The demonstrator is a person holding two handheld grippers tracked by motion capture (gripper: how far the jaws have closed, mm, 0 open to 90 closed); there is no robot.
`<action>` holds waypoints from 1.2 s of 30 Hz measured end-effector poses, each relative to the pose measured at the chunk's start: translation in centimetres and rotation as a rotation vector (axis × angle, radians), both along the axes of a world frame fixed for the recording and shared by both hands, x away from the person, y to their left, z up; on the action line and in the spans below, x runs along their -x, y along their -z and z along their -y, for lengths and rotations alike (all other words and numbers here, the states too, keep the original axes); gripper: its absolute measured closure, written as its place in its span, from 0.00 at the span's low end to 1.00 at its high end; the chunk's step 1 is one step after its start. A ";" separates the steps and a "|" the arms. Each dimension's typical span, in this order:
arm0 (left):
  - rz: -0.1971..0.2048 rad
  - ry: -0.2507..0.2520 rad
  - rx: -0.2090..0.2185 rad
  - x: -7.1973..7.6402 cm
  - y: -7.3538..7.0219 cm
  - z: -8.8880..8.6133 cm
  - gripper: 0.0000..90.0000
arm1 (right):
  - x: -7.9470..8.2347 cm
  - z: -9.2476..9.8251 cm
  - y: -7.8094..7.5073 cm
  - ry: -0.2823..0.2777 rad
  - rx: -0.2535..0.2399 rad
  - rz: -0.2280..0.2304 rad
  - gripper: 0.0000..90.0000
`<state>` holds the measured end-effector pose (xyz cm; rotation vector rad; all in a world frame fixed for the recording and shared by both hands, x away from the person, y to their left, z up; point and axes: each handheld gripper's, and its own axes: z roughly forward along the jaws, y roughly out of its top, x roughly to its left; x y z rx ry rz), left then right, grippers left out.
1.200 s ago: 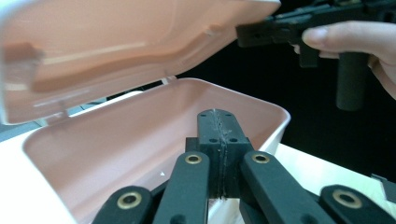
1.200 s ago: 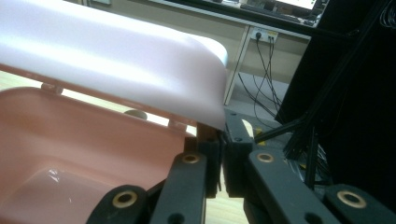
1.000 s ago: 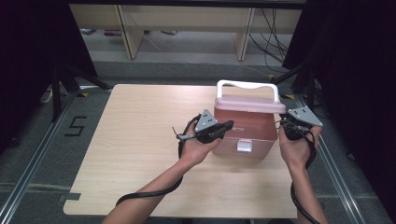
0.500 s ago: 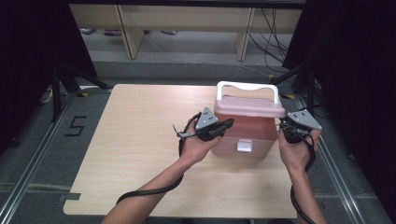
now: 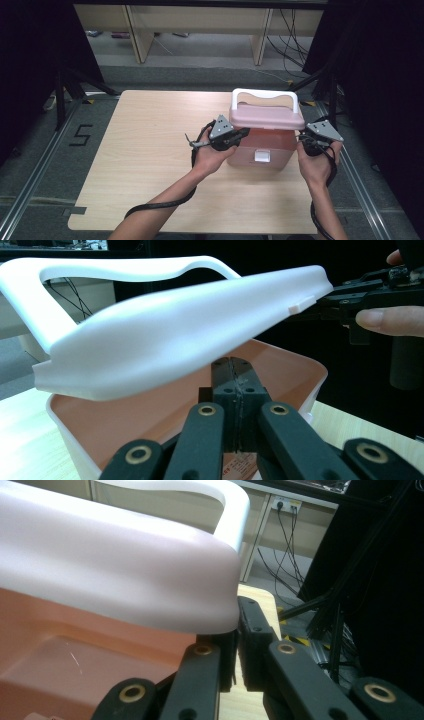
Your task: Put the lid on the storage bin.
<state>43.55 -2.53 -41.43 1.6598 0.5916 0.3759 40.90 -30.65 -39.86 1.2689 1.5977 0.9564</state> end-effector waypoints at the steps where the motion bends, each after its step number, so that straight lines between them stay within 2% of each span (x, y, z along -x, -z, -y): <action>1: 0.000 0.000 0.001 0.0 0.0 0.0 1.00 | -0.1 0.2 0.0 -0.014 0.020 0.014 0.97; 5: 0.000 -0.001 0.003 0.0 -0.1 0.0 1.00 | 0.1 0.0 0.2 0.002 -0.008 -0.008 0.97; 8: 0.000 -0.003 0.005 0.0 -0.1 -0.1 1.00 | 0.0 0.2 0.3 -0.013 0.016 0.001 0.97; 10: 0.001 -0.003 0.006 0.0 -0.1 -0.1 1.00 | 0.0 0.2 0.4 -0.010 0.011 -0.003 0.97; 11: 0.001 -0.003 0.005 0.0 -0.1 -0.1 1.00 | 0.2 0.1 0.4 -0.001 -0.007 -0.013 0.97; 12: 0.001 -0.003 0.002 0.0 -0.1 -0.1 1.00 | 0.1 0.3 0.5 -0.009 0.009 0.002 0.98; 13: 0.001 -0.001 0.000 0.0 0.0 -0.1 1.00 | 0.2 0.1 0.6 -0.006 -0.022 -0.024 0.98; 16: -0.003 -0.001 -0.002 0.0 0.1 -0.1 1.00 | 0.1 0.4 0.7 -0.019 -0.006 -0.025 0.98; 17: -0.004 -0.001 0.000 0.0 0.1 -0.1 1.00 | 0.3 0.2 0.8 -0.001 -0.041 -0.026 0.97; 18: -0.005 -0.003 -0.001 0.1 0.2 -0.1 0.99 | 0.2 0.5 0.8 -0.017 -0.008 -0.026 0.96; 19: -0.005 -0.003 -0.001 0.1 0.2 -0.1 0.99 | 0.3 0.6 0.8 -0.022 -0.008 -0.031 0.96; 22: -0.005 -0.002 -0.001 0.0 0.2 -0.1 1.00 | 0.9 0.4 0.7 -0.018 -0.054 -0.053 0.97; 23: -0.005 -0.002 -0.002 0.1 0.2 -0.1 1.00 | 1.0 0.5 0.7 -0.025 -0.041 -0.047 0.97; 25: -0.005 -0.001 -0.004 0.1 0.2 -0.1 0.99 | 1.4 0.4 0.7 -0.019 -0.068 -0.060 1.00; 26: -0.005 -0.001 -0.004 0.1 0.2 -0.1 0.99 | 1.5 0.6 0.7 -0.042 -0.061 -0.060 1.00; 27: -0.004 0.001 -0.006 0.1 0.3 -0.1 0.99 | 1.7 0.7 0.7 -0.034 -0.053 -0.054 1.00; 28: -0.005 0.002 -0.008 0.1 0.3 -0.1 0.99 | 1.9 0.6 0.7 -0.036 -0.087 -0.067 1.00; 29: -0.005 0.002 -0.010 0.1 0.3 -0.1 1.00 | 2.1 0.7 0.6 -0.036 -0.067 -0.060 1.00; 30: -0.005 0.003 -0.011 0.1 0.3 -0.1 0.99 | 2.3 0.6 0.6 -0.035 -0.096 -0.065 1.00; 31: -0.005 0.003 -0.011 0.1 0.4 -0.1 0.99 | 2.3 0.7 0.5 -0.048 -0.068 -0.067 1.00; 33: -0.007 0.005 -0.013 0.2 0.5 -0.1 0.99 | 2.5 0.8 0.5 -0.059 -0.062 -0.056 1.00; 34: -0.011 0.005 -0.014 0.2 0.5 -0.2 0.99 | 2.7 0.4 0.5 -0.043 -0.101 -0.071 1.00; 35: -0.012 0.007 -0.019 0.2 0.6 -0.2 0.99 | 2.8 0.5 0.6 -0.053 -0.094 -0.065 1.00; 36: -0.012 0.010 -0.025 0.3 0.7 -0.2 1.00 | 2.7 0.7 0.6 -0.069 -0.059 -0.049 1.00</action>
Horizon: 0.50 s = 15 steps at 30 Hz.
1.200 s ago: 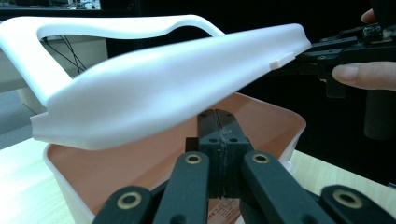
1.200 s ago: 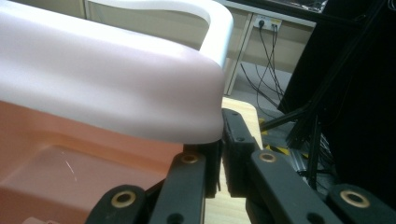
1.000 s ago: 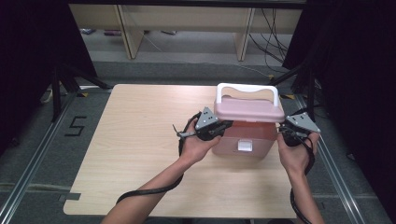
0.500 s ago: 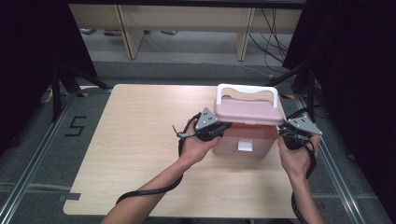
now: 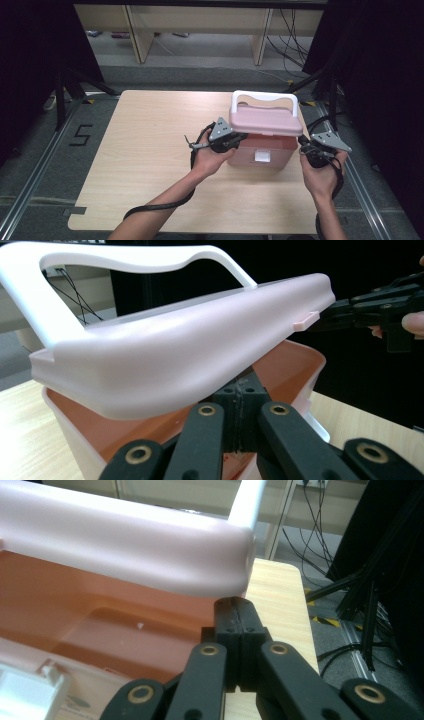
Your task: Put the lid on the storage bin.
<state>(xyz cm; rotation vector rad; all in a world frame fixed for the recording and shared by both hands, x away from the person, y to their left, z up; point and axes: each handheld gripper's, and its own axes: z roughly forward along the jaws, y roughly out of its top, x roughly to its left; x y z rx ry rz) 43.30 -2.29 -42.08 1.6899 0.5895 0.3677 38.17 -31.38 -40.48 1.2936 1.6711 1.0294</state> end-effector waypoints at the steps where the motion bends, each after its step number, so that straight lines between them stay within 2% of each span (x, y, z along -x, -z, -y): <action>1: -0.005 0.001 0.004 0.0 0.1 0.0 0.99 | 0.1 -0.1 0.0 -0.003 -0.011 -0.009 1.00; 2: -0.008 0.000 0.001 0.1 0.2 0.0 0.99 | 0.3 -0.2 0.0 0.005 -0.027 -0.032 1.00; 3: -0.009 0.003 -0.001 0.1 0.3 0.0 0.99 | 0.2 0.0 0.2 -0.010 -0.003 -0.017 1.00; 4: -0.011 0.006 -0.002 0.2 0.3 0.0 0.99 | 0.2 0.0 0.2 -0.008 -0.003 -0.020 1.00; 6: -0.010 0.009 -0.003 0.3 0.3 -0.1 0.99 | 0.3 -0.2 0.4 -0.001 -0.035 -0.033 1.00; 7: -0.013 0.012 -0.006 0.3 0.4 -0.1 0.99 | 0.2 -0.1 0.5 -0.024 -0.020 -0.028 1.00; 12: -0.017 0.025 -0.024 0.7 0.4 -0.4 0.99 | 0.4 -0.1 0.5 -0.015 -0.007 -0.017 1.00; 14: -0.020 0.033 -0.030 0.8 0.5 -0.5 0.99 | 0.6 -0.4 0.5 -0.005 -0.036 -0.036 1.00; 15: -0.021 0.036 -0.033 0.9 0.5 -0.6 0.99 | 0.6 -0.2 0.5 -0.018 -0.010 -0.031 1.00</action>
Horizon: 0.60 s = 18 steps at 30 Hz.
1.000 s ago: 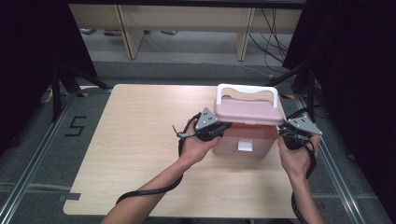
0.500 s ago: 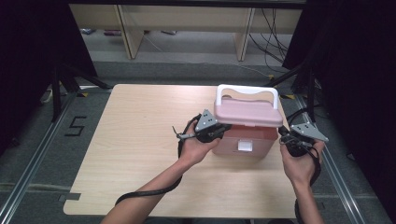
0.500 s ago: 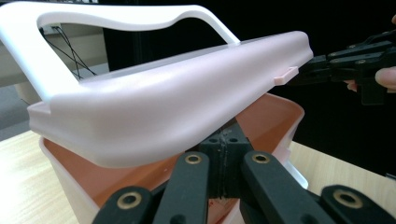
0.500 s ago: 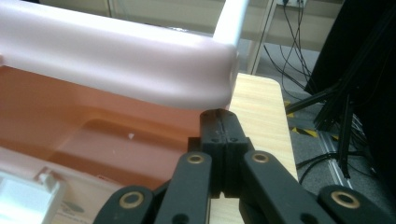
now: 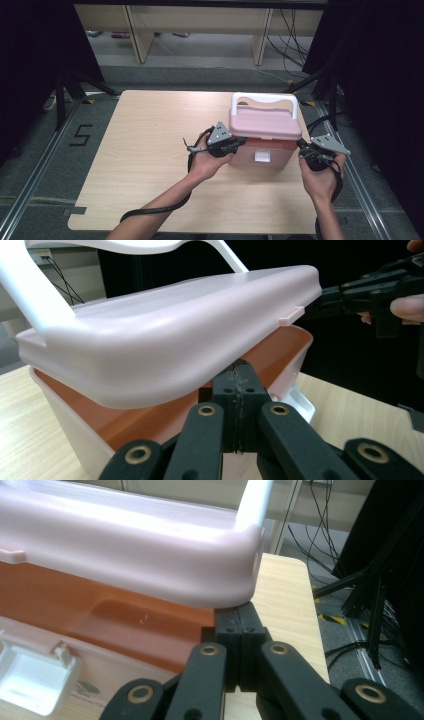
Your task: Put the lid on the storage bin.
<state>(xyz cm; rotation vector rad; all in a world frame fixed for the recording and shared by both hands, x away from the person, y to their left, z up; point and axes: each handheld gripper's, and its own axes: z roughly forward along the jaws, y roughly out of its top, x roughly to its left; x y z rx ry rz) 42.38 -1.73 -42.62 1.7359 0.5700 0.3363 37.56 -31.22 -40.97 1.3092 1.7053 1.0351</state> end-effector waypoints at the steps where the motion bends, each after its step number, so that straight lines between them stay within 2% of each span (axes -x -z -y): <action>1: -0.003 0.001 0.002 0.1 0.1 0.0 0.99 | 0.0 0.0 0.1 -0.002 0.007 0.005 1.00; 2: -0.005 0.002 -0.002 0.2 0.1 -0.1 0.99 | 0.2 -0.2 0.2 0.010 -0.033 -0.019 1.00; 3: -0.003 0.006 -0.009 0.2 0.1 -0.2 0.99 | 0.1 0.1 0.2 -0.004 -0.006 -0.005 1.00; 5: -0.009 0.008 -0.013 0.3 0.2 -0.5 0.99 | 0.2 0.2 0.3 0.005 0.006 0.004 1.00; 6: -0.007 0.010 -0.014 0.5 0.2 -0.6 0.99 | 0.4 0.1 0.3 0.012 -0.013 -0.008 1.00; 7: -0.005 0.011 -0.016 0.6 0.2 -0.8 0.99 | 0.5 0.2 0.3 0.003 -0.009 -0.004 1.00; 8: 0.002 0.020 -0.022 0.8 0.1 -1.0 0.99 | 0.7 0.0 0.3 0.018 -0.034 -0.020 1.00; 9: 0.000 0.018 -0.014 1.0 0.1 -1.2 0.99 | 0.7 0.3 0.3 0.008 -0.005 -0.007 1.00; 10: 0.011 0.015 -0.015 1.1 0.0 -1.6 0.98 | 0.8 0.2 0.4 0.027 -0.023 -0.003 1.00; 11: 0.020 0.014 -0.019 1.2 -0.1 -1.8 0.98 | 0.7 0.4 0.5 0.020 -0.004 0.006 1.00; 12: 0.024 0.013 -0.014 1.2 -0.2 -2.2 0.98 | 0.9 0.4 0.5 0.010 -0.012 -0.019 1.00; 15: 0.030 -0.005 -0.007 1.3 -0.4 -3.4 0.98 | 1.1 0.7 1.0 0.054 -0.002 -0.020 1.00; 16: 0.033 -0.012 -0.007 1.4 -0.3 -3.8 0.98 | 1.3 0.6 1.1 0.065 -0.037 -0.034 1.00; 17: 0.033 -0.017 -0.012 1.4 -0.3 -4.3 0.98 | 1.4 0.8 1.1 0.081 -0.027 -0.036 1.00; 18: 0.035 -0.022 -0.011 1.5 -0.3 -4.7 0.98 | 1.6 0.9 1.1 0.079 -0.042 -0.036 1.00</action>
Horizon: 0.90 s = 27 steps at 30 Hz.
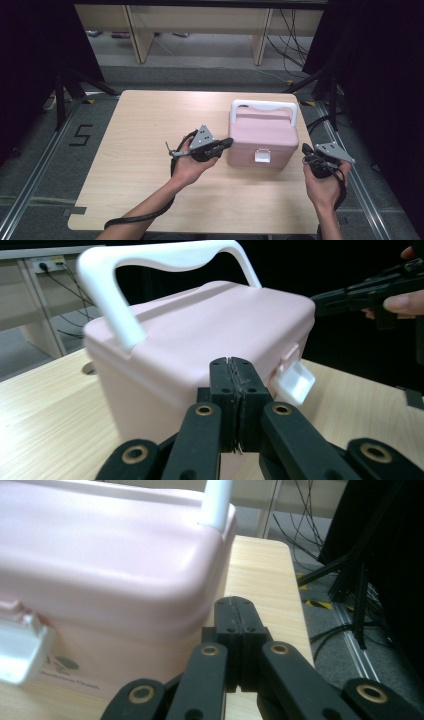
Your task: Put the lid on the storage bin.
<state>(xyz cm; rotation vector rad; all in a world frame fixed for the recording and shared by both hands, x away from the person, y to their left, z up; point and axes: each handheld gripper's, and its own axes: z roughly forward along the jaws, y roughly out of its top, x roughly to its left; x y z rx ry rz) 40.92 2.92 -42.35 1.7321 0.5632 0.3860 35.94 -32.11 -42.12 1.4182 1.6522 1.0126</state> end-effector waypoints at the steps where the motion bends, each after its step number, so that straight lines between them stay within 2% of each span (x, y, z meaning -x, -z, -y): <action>1: 0.001 -0.007 -0.003 0.0 0.0 -0.5 0.98 | 0.0 0.2 0.0 -0.005 0.017 0.007 1.00; 3: 0.002 -0.021 -0.004 0.1 0.2 -1.4 0.97 | 0.2 0.3 0.1 0.002 -0.006 0.004 1.00; 4: 0.004 -0.029 -0.004 0.1 0.2 -1.8 0.97 | 0.2 0.6 0.2 -0.014 0.031 0.015 1.00; 5: 0.004 -0.037 -0.001 0.1 0.3 -2.3 0.97 | 0.3 0.5 0.2 -0.004 0.000 0.002 1.00; 6: 0.005 -0.045 -0.003 0.2 0.4 -2.8 0.97 | 0.4 0.7 0.3 -0.010 0.018 0.006 1.00; 7: 0.008 -0.053 -0.006 0.2 0.4 -3.2 0.97 | 0.5 0.6 0.4 0.005 0.005 -0.006 1.00; 8: 0.009 -0.058 -0.009 0.2 0.4 -3.7 0.96 | 0.4 0.8 0.5 0.000 0.031 0.006 1.00; 9: 0.012 -0.066 -0.008 0.3 0.5 -4.2 0.96 | 0.6 0.7 0.6 0.012 0.004 -0.013 1.00; 10: 0.018 -0.073 -0.015 0.4 0.5 -4.8 0.96 | 0.7 0.7 0.7 0.013 -0.010 -0.013 1.00; 12: 0.023 -0.087 -0.021 0.5 0.6 -5.8 0.94 | 0.7 1.0 1.0 0.013 0.004 -0.005 1.00; 13: 0.022 -0.098 -0.022 0.6 0.7 -6.4 0.94 | 0.7 1.2 1.1 -0.002 -0.007 -0.005 1.00; 14: 0.024 -0.112 -0.021 0.7 0.8 -7.1 0.94 | 0.9 1.2 1.3 0.017 -0.014 -0.013 1.00; 15: 0.027 -0.125 -0.025 0.7 0.9 -7.7 0.94 | 0.9 1.3 1.5 0.012 -0.012 -0.012 1.00; 18: 0.028 -0.164 -0.025 0.9 1.1 -9.7 0.93 | 1.2 1.4 2.4 0.027 -0.023 -0.047 1.00; 19: 0.031 -0.176 -0.019 1.1 1.2 -10.4 0.93 | 1.2 1.4 2.6 0.025 -0.037 -0.040 1.00; 20: 0.029 -0.183 -0.026 1.2 1.3 -10.9 0.93 | 1.3 1.7 2.9 0.028 -0.016 -0.053 1.00; 23: 0.040 -0.218 -0.036 1.6 1.8 -12.8 0.92 | 1.5 1.8 3.6 0.022 -0.031 -0.052 1.00; 24: 0.034 -0.240 -0.024 1.7 2.2 -13.7 0.92 | 1.8 1.6 3.7 0.043 -0.042 -0.075 1.00; 25: 0.029 -0.253 -0.021 1.8 2.4 -14.2 0.92 | 1.8 1.9 4.0 0.033 -0.021 -0.065 1.00; 27: 0.026 -0.281 -0.021 2.0 2.8 -15.4 0.92 | 1.8 2.1 4.3 0.021 -0.013 -0.055 1.00</action>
